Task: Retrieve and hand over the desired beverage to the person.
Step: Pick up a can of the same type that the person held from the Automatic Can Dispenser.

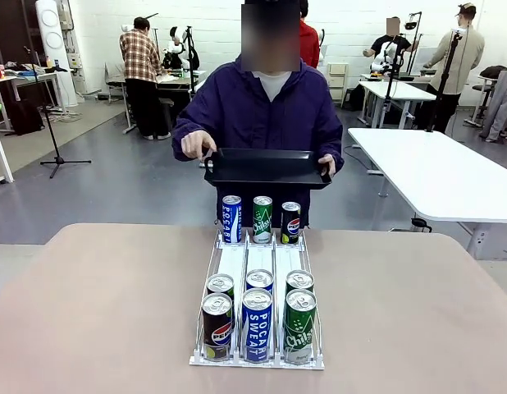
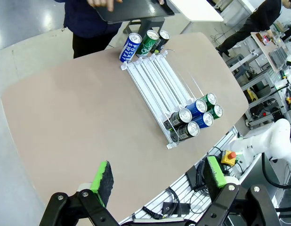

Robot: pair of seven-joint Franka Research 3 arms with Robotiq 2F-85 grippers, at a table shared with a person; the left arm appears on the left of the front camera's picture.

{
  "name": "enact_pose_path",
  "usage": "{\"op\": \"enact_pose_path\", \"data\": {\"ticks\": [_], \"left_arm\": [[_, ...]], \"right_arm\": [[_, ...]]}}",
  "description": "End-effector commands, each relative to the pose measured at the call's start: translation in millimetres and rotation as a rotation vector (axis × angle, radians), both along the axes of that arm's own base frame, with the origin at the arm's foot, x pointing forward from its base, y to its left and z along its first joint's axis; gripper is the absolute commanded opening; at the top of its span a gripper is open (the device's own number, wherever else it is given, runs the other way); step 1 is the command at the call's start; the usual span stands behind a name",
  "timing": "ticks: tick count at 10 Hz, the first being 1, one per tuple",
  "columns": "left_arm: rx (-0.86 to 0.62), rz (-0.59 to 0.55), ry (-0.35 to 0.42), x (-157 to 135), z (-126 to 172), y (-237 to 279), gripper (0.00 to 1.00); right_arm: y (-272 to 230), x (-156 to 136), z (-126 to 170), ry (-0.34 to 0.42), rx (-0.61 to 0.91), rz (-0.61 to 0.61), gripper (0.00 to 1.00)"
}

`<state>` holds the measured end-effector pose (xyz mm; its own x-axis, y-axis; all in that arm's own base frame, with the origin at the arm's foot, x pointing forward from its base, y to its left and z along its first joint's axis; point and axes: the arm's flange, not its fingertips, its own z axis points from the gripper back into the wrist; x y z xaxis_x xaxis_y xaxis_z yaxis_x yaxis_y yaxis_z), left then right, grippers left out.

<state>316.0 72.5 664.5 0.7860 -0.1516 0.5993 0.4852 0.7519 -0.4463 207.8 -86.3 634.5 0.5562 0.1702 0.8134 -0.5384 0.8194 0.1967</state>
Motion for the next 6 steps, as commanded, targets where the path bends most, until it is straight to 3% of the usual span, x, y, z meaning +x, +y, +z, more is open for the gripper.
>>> {"op": "enact_pose_path", "data": {"ticks": [1, 6], "left_arm": [[-0.006, 0.009, -0.01, 0.4, 0.9, 0.9, 1.0], [-0.006, 0.009, -0.01, 0.4, 0.9, 0.9, 1.0]], "right_arm": [[1.2, 0.4, -0.3, 0.0, -0.005, 0.008, 1.0], [1.2, 0.4, -0.3, 0.0, -0.005, 0.008, 1.0]]}}
